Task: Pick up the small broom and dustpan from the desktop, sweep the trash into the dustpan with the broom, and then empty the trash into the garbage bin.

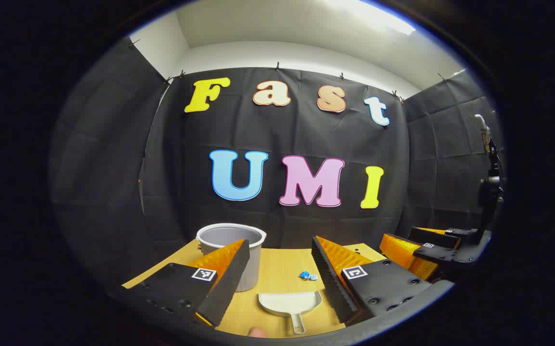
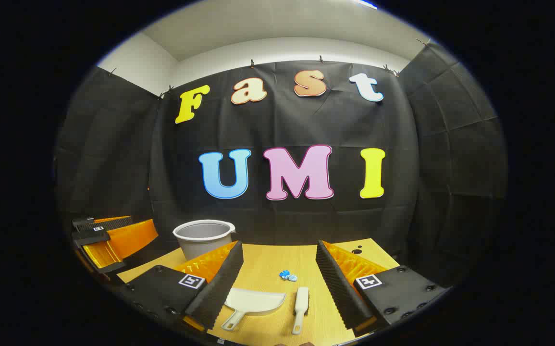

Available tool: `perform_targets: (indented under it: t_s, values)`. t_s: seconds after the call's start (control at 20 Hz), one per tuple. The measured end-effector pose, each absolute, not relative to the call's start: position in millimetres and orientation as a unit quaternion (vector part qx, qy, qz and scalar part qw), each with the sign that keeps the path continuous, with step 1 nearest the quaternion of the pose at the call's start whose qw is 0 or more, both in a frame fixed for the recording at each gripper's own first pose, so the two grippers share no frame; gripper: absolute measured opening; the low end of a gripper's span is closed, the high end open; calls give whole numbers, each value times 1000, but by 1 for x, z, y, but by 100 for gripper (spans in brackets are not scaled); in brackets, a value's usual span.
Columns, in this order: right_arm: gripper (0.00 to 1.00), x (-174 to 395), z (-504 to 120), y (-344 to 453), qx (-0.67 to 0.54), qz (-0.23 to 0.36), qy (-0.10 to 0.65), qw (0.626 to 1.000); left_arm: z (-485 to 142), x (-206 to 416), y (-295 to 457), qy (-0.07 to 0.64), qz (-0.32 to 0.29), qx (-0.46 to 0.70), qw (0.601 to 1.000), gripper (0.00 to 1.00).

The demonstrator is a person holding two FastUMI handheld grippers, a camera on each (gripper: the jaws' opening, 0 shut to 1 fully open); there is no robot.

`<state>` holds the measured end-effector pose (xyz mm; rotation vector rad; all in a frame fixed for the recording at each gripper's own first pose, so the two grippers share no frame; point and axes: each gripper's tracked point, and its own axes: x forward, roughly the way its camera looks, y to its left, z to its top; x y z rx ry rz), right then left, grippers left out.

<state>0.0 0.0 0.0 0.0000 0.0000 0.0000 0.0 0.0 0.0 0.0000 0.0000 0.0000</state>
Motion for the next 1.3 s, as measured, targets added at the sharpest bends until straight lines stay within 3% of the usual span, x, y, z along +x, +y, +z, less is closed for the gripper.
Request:
perform_targets:
  t_s: [0.15,0.3,0.35,0.45,0.5,0.65,0.8,0.85,0.9,1.3]
  values:
    - [98,0,-3,-5,-6,-7,1,1000,-3,2,-4,5,-7,-3,1000,75]
    - [94,1,-6,-5,0,-9,5,1000,-8,5,2,13,0,0,1000,75]
    - [94,2,-6,-5,1,-10,6,1000,-7,6,3,13,0,-1,1000,80]
    - [94,2,-6,-4,3,-11,6,1000,-5,5,0,10,-6,-4,1000,80]
    - [98,1,-5,-4,5,-11,4,1000,-7,3,-2,11,-11,-2,1000,75]
    - [94,0,-7,-2,4,-11,4,1000,-8,1,-1,11,-11,3,1000,76]
    - [97,-2,-10,-2,5,-10,10,1000,-10,-2,-4,12,-15,1,1000,75]
    - [94,-3,-10,-3,5,-12,10,1000,-11,-2,-4,14,-16,1,1000,75]
    - [98,-4,-9,-5,5,-13,10,1000,-12,-2,-4,16,-16,1,1000,78]
    - [94,-6,-13,-14,7,-17,17,1000,-21,-6,-3,26,2,-1,1000,75]
